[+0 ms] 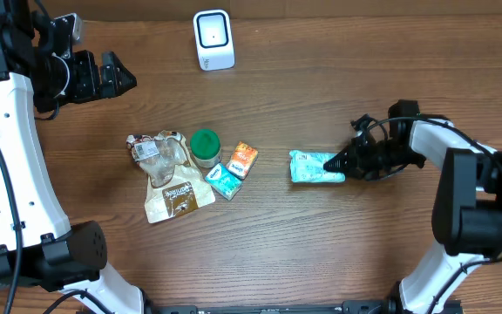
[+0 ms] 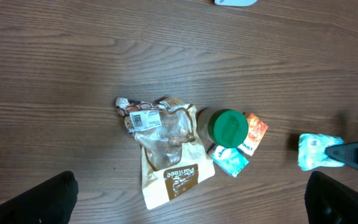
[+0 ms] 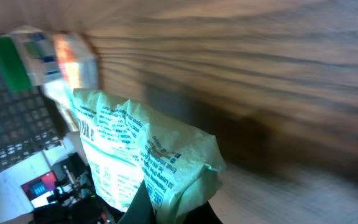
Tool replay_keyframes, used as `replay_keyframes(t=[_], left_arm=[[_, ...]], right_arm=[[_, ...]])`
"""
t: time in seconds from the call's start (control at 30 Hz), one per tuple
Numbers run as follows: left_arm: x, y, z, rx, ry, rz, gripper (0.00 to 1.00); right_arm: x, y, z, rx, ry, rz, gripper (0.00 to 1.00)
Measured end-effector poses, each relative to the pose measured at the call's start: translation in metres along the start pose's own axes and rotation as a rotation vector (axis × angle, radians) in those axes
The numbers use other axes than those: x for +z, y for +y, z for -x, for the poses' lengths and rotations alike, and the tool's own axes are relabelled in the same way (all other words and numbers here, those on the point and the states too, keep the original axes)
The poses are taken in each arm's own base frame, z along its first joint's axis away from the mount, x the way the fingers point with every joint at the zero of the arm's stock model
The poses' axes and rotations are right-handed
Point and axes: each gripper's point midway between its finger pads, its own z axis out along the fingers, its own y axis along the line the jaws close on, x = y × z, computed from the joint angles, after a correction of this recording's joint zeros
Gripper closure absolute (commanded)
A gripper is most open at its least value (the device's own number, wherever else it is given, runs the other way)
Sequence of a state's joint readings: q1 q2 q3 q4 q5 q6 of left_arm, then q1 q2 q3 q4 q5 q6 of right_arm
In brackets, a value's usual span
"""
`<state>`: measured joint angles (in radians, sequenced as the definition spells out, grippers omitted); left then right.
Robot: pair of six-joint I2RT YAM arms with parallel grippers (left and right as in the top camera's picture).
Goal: Scan the item barcode
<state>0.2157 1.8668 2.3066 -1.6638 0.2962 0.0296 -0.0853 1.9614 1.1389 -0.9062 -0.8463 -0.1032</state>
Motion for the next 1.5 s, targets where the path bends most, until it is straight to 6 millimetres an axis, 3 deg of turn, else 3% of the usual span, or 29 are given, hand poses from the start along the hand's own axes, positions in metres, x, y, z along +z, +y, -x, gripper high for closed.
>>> replay_keyframes(t=[0.37, 0.5, 0.63, 0.73, 1.13, 1.5], left_arm=[[0.000, 0.000, 0.000, 0.000, 0.000, 0.000, 0.00], [0.000, 0.000, 0.000, 0.000, 0.000, 0.000, 0.00], [0.000, 0.000, 0.000, 0.000, 0.000, 0.000, 0.00], [0.000, 0.000, 0.000, 0.000, 0.000, 0.000, 0.00], [0.000, 0.000, 0.000, 0.000, 0.000, 0.000, 0.00], [0.000, 0.000, 0.000, 0.000, 0.000, 0.000, 0.00]], right_arm=[[-0.094, 0.106, -0.005, -0.153, -0.222, -0.021, 0.96], [-0.117, 0.125, -0.022, -0.163, -0.295, -0.065, 0.96], [-0.127, 0.134, -0.034, -0.168, -0.329, -0.093, 0.96], [-0.123, 0.142, -0.041, -0.193, -0.325, -0.108, 0.96], [-0.069, 0.185, -0.045, -0.286, -0.308, -0.182, 0.96], [-0.057, 0.199, -0.049, -0.268, -0.314, -0.174, 0.96]])
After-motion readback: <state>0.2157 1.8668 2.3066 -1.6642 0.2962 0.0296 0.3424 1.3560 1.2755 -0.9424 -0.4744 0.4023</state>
